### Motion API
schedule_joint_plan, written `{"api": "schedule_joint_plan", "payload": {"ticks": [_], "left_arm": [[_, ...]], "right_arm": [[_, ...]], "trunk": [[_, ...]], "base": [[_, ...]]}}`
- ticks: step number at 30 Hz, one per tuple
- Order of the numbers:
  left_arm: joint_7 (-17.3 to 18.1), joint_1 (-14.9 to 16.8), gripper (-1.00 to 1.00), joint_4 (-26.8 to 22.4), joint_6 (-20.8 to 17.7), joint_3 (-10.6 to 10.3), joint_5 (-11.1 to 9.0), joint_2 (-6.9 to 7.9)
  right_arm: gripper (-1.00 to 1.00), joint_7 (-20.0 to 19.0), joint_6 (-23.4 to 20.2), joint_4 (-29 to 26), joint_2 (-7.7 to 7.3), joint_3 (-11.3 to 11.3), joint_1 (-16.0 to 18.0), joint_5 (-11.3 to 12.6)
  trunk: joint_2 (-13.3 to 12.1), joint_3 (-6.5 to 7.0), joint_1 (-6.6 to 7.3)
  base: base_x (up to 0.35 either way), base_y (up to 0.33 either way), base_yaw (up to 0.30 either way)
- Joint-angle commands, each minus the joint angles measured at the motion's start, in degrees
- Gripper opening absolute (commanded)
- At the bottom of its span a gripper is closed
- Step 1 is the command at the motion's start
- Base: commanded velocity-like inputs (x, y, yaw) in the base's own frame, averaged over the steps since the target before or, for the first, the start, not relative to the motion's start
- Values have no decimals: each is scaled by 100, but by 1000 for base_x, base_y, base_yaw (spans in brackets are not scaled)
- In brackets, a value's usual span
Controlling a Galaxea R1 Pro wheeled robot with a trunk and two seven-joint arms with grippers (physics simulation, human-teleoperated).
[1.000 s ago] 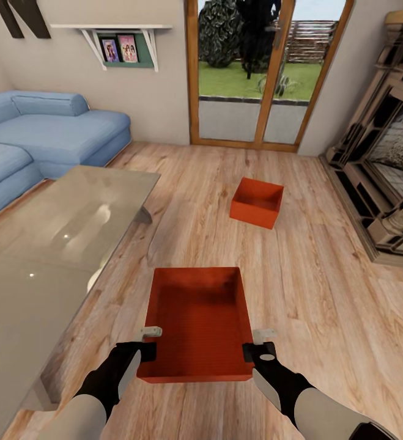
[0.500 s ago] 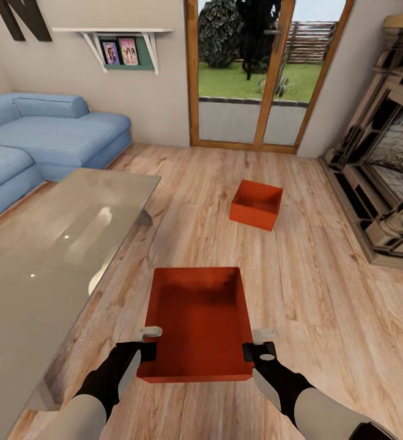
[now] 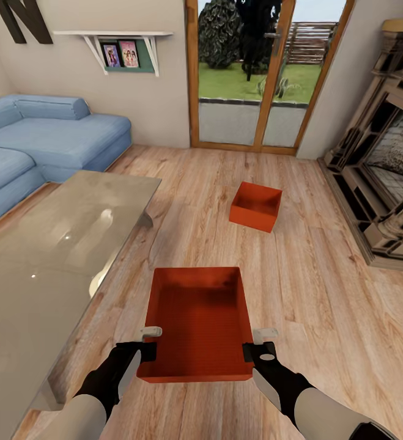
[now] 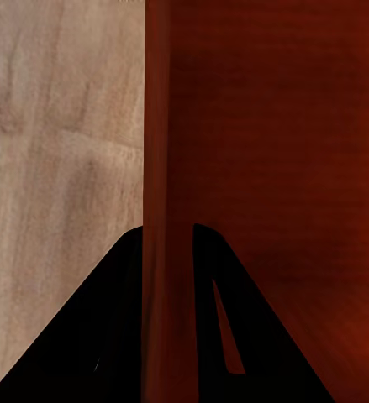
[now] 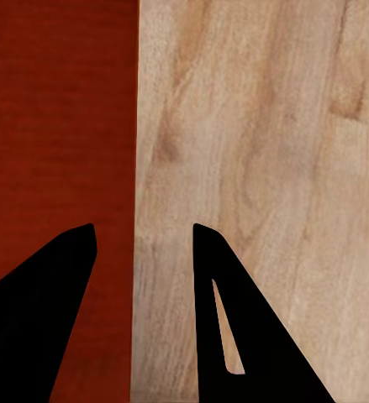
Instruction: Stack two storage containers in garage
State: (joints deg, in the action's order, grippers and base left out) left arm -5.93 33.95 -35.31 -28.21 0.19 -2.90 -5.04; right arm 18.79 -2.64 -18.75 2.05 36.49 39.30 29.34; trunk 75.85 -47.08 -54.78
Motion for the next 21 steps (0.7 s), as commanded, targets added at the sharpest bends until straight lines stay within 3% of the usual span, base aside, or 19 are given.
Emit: {"api": "schedule_joint_plan", "payload": {"ticks": [1,21], "left_arm": [[-58,-3,-100,-2,-36,8,-11,3],[-58,-3,-100,-2,-36,8,-9,3]], "right_arm": [[-100,28,-31,-121,-6,-34,7,-43],[-100,28,-29,-121,-10,-36,7,-45]], "trunk": [[-39,14,23],[-841,373,462]], "base": [[0,0,0],[0,0,0]]}}
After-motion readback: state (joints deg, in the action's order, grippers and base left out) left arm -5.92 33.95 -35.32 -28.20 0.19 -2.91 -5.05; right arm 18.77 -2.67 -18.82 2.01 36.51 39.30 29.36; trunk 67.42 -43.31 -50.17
